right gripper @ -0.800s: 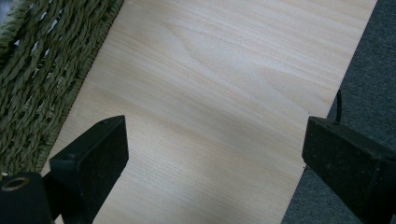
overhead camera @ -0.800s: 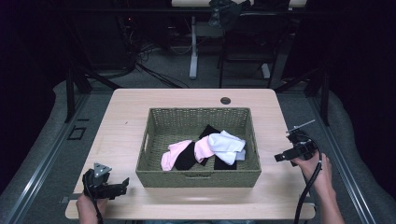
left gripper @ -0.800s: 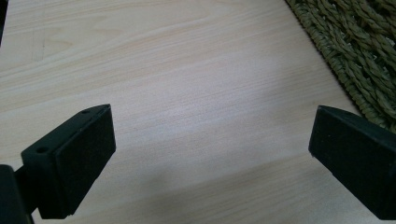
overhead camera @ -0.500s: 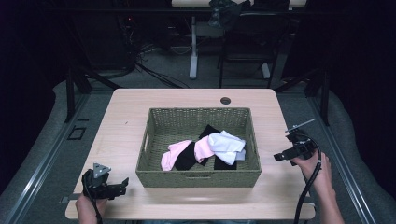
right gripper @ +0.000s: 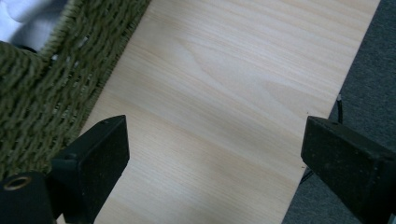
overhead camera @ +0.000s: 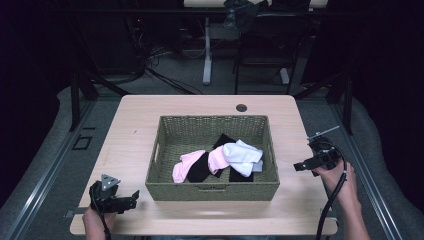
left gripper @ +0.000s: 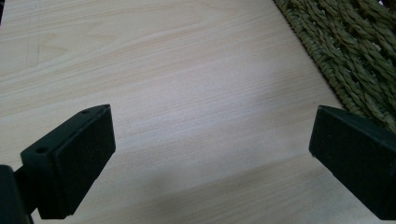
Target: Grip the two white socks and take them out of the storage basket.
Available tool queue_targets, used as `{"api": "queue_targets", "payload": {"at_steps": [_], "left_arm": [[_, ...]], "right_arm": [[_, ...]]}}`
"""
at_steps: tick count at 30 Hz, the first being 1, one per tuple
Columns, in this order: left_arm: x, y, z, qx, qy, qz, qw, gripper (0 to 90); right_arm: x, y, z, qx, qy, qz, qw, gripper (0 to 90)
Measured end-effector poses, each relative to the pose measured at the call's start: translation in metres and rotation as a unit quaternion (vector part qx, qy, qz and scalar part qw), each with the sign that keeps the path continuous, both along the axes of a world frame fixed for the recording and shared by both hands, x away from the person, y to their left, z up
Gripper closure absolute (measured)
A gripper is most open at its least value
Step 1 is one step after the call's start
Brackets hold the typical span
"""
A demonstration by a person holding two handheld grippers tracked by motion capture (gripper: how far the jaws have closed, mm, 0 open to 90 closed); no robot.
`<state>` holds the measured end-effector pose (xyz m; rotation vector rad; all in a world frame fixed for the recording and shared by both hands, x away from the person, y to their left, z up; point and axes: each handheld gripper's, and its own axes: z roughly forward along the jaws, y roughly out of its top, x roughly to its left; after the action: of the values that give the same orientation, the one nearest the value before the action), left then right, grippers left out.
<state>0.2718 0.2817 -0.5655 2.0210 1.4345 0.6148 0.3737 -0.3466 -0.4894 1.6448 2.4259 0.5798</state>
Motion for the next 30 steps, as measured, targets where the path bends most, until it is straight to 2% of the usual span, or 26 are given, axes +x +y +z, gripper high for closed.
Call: {"api": "queue_targets", "payload": {"at_steps": [4,6,9,13,14,15,16,19,21,27,28,30], "left_arm": [[-0.001,0.003,0.000,-0.007,-0.003,0.005,1.0000,0.4],[-0.001,0.003,0.000,-0.004,-0.001,0.004,1.0000,0.4],[-0.001,0.002,-0.001,-0.002,0.001,0.003,1.0000,0.4],[-0.003,0.006,-0.002,-0.005,0.001,0.012,0.9999,0.4],[-0.003,0.007,-0.001,-0.008,-0.002,0.014,0.9999,0.4],[-0.004,0.007,0.000,-0.006,-0.001,0.015,0.9999,0.4],[-0.003,0.005,0.001,-0.004,-0.002,0.013,0.9999,0.4],[-0.003,0.003,0.001,-0.002,-0.001,0.010,0.9999,0.4],[-0.003,0.002,0.001,0.000,0.000,0.009,1.0000,0.4],[-0.004,0.006,-0.001,-0.006,0.001,0.015,0.9999,0.4],[-0.004,0.006,-0.001,-0.006,0.001,0.015,0.9999,0.4],[-0.004,0.007,-0.001,-0.006,0.000,0.014,0.9999,0.4]], "right_arm": [[0.001,0.001,0.007,-0.003,-0.008,0.003,1.0000,7.4],[0.001,0.001,0.010,0.001,-0.017,0.002,0.9999,7.4],[0.002,0.002,0.016,0.005,-0.017,0.005,0.9998,7.3],[0.008,0.006,0.030,0.010,-0.032,0.009,0.9994,7.3],[0.009,0.008,0.033,0.012,-0.042,0.013,0.9990,7.1],[0.010,0.011,0.037,0.010,-0.038,0.015,0.9991,7.0],[0.014,0.017,0.045,0.002,-0.043,0.028,0.9987,6.9],[0.018,0.023,0.052,0.002,-0.043,0.043,0.9981,6.8],[0.025,0.033,0.059,-0.007,-0.048,0.051,0.9975,6.7],[0.031,0.047,0.074,-0.006,-0.062,0.073,0.9954,6.8],[0.032,0.051,0.077,-0.012,-0.063,0.076,0.9950,6.9],[0.033,0.060,0.082,-0.006,-0.069,0.084,0.9940,6.9]]}}
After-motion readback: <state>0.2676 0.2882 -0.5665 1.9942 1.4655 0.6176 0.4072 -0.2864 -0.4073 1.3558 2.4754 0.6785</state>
